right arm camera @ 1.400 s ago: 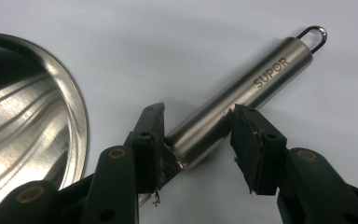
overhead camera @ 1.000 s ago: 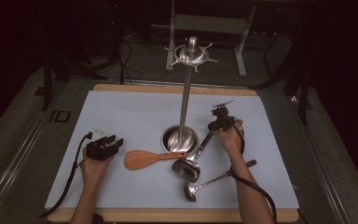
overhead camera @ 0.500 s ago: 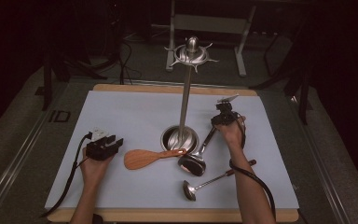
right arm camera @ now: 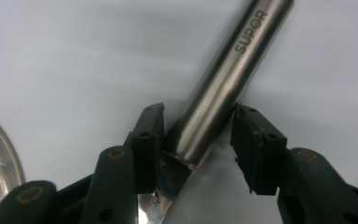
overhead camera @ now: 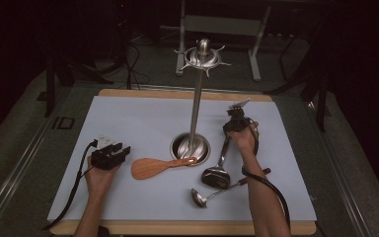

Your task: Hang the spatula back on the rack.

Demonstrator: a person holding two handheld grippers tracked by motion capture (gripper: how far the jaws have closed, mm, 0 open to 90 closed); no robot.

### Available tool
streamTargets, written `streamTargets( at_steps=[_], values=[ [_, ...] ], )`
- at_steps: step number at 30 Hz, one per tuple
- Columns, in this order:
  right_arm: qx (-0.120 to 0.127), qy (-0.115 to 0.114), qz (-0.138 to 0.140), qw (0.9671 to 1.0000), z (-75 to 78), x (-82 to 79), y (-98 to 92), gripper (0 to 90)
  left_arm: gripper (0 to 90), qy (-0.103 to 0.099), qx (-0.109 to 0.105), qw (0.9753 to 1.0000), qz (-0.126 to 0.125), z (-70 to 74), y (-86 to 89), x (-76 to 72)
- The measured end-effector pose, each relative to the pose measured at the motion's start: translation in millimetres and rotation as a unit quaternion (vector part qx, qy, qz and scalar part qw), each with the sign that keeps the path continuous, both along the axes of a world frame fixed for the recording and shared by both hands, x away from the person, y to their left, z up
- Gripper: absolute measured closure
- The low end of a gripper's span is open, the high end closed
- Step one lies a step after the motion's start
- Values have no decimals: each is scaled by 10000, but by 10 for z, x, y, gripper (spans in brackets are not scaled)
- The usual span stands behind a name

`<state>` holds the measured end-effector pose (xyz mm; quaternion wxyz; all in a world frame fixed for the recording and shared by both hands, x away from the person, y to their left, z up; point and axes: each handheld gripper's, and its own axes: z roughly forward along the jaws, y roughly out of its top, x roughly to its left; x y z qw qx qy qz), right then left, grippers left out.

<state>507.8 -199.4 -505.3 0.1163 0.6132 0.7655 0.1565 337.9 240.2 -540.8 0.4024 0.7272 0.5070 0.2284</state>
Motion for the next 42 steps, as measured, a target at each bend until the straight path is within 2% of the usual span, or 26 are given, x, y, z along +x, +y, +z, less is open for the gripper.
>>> streamTargets(
  at_steps=[7,10,13,16,19,21,23,27,30,35,42],
  values=[
    [-137,34,147,9998,11,-1,41,622,594,4,-2,10000,2,0,1,1],
    [-50,145,291,9995,22,14,76,635,594,4,-9,10000,4,0,2,2],
    [-119,209,331,9992,27,37,101,634,594,1,-7,10000,1,0,1,0],
    [-260,222,316,9989,34,76,155,624,594,1,-11,10000,-3,0,2,1],
    [-378,98,283,9988,40,104,184,605,593,2,-25,10000,0,0,3,2],
    [-356,88,258,9990,59,124,196,596,593,4,-29,10000,2,-1,4,3],
    [-359,164,234,9989,69,152,206,577,592,3,-29,10000,2,-1,3,2],
    [-375,378,107,9985,36,188,224,592,593,3,-16,10000,-5,1,4,1],
    [-344,444,13,9984,40,198,225,602,593,4,-7,10000,-12,1,5,0],
    [-342,460,34,9984,39,200,238,649,593,-6,5,10000,-8,1,2,-2],
    [-290,447,-134,9985,45,192,244,679,593,4,-6,10000,-9,1,5,0]
  ],
)
